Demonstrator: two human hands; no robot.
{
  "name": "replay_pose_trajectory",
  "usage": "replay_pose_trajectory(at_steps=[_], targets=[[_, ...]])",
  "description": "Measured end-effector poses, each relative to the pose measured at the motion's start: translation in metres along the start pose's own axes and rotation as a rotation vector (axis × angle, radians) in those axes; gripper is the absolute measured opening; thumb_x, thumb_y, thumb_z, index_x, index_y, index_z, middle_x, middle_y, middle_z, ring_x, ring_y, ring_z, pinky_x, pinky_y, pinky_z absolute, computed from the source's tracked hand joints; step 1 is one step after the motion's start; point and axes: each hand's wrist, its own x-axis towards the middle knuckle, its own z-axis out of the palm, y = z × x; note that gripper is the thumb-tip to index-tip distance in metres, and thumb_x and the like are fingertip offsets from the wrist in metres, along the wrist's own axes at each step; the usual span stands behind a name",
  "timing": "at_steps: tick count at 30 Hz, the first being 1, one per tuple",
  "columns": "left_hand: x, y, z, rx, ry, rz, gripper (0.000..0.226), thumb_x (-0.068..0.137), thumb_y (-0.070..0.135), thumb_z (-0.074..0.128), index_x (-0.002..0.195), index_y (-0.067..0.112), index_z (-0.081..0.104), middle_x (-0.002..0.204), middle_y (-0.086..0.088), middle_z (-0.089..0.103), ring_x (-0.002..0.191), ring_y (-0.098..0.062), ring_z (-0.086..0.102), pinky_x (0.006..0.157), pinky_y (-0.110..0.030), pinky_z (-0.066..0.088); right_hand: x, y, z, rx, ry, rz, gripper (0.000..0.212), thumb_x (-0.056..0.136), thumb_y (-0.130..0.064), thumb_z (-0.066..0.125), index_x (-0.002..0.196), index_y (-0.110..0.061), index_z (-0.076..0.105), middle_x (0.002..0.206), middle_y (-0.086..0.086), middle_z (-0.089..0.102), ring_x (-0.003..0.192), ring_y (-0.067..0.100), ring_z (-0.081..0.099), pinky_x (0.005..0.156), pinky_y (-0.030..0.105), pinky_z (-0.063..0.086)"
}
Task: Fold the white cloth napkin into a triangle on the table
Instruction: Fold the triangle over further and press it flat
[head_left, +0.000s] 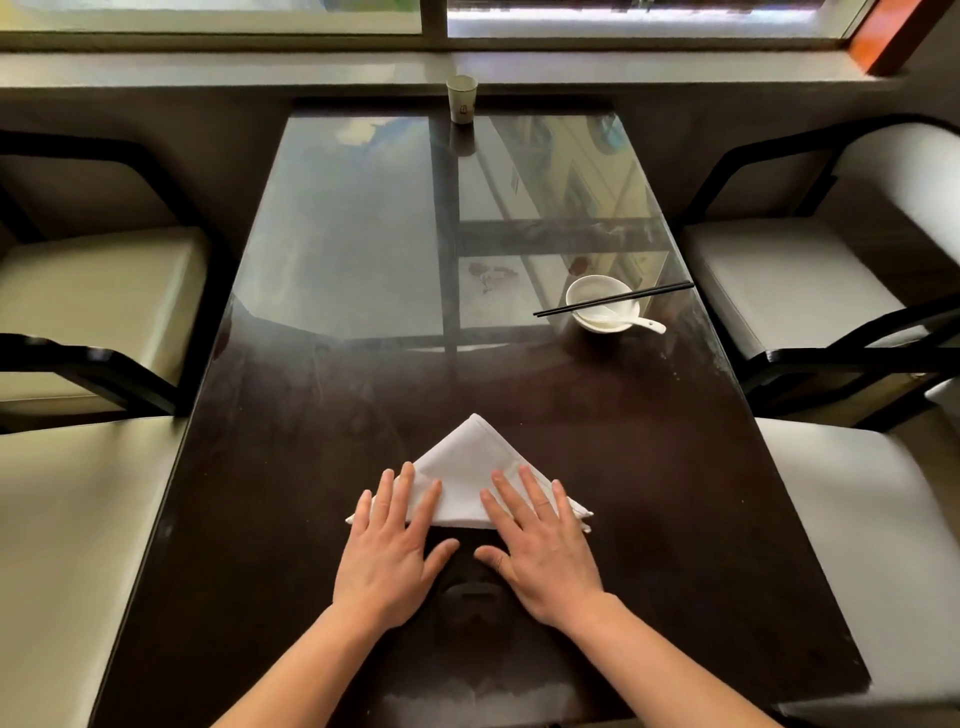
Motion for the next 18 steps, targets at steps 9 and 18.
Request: replay_pose_trajectory(at_steps=[9, 18], targets=[[-0.012, 0.011, 0.007, 0.056, 0.072, 0.059, 0.078, 0.096, 0.07, 0.025, 0.157, 0.022, 0.022, 0.167, -0.013, 0.01, 0.154, -0.032, 0.004, 0.118, -0.057, 0.012, 0.002, -0.002, -0.002, -0.026, -0.11, -0.12, 0.08, 0.097, -0.07, 0.022, 0.16, -0.023, 0.012, 0.168, -0.003, -0.007, 0.153, 0.024, -0.013, 0.123, 0.056, -0.005], [-0.013, 0.003, 0.019, 0.079, 0.033, 0.082, 0.076, 0.096, 0.072, 0.022, 0.158, 0.031, 0.014, 0.168, -0.01, 0.002, 0.154, -0.029, -0.004, 0.117, -0.061, 0.008, -0.019, -0.016, 0.008, -0.045, -0.153, -0.129, 0.092, 0.093, -0.078, 0.015, 0.16, -0.015, 0.004, 0.167, 0.0, -0.012, 0.152, 0.024, -0.02, 0.123, 0.056, -0.004]])
